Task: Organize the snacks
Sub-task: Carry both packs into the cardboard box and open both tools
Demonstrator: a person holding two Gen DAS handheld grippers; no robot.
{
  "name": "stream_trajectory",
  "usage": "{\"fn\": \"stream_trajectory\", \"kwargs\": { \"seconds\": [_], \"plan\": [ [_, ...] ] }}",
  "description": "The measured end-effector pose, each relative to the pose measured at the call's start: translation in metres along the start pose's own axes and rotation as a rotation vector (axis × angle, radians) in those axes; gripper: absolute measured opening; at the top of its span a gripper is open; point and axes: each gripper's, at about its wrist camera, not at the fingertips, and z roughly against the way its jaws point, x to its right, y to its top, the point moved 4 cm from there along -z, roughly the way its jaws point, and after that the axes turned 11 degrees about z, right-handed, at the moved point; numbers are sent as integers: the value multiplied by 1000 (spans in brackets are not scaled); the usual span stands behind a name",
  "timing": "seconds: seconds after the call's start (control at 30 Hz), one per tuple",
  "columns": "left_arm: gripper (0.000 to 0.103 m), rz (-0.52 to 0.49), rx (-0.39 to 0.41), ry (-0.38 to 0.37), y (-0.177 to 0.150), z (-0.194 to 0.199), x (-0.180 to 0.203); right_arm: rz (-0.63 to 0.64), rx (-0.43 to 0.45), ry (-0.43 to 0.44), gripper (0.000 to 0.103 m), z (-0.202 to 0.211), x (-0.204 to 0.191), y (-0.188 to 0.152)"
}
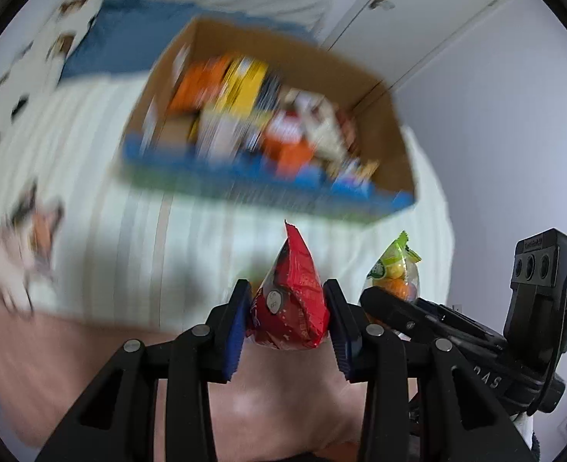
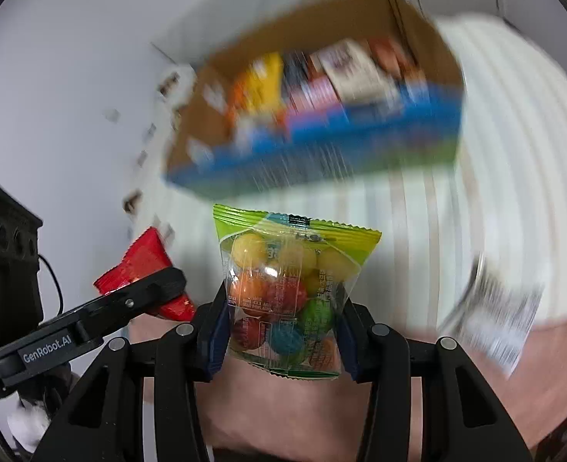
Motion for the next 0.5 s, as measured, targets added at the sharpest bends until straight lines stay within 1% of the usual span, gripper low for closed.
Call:
{"fn": "stream_trajectory", "kwargs": {
  "seconds": [0.03,0.07,0.13,0.17,0.2,0.27,0.3,0.43,0.47,0.5],
  "plan": [
    [36,-13,16,-8,19,8,12,6,18,-3,50,8,2,17],
    [36,-21,21,-6,30,13,15,15,33,-11,50,10,0,32],
    [36,-48,51,14,65,22,30,42,62,-55,50,15,3,66],
    [36,-56,61,30,72,26,32,48,68,-75,50,10,2,83],
    [36,-60,64,41,80,27,33,49,66,-86,50,15,7,96],
    [36,-62,52,58,100,23,33,54,51,-119,50,2,15,120],
    [36,-60,47,79,111,17,32,60,40,-141,50,-9,10,131],
    [36,-62,0,172,141,-25,20,57,-18,-193,50,-34,37,145],
    [36,-62,-14,185,144,-38,17,53,-34,-207,50,-44,43,150],
    [36,-58,-37,208,146,-49,10,50,-48,-212,50,-51,47,147]
  ]
}}
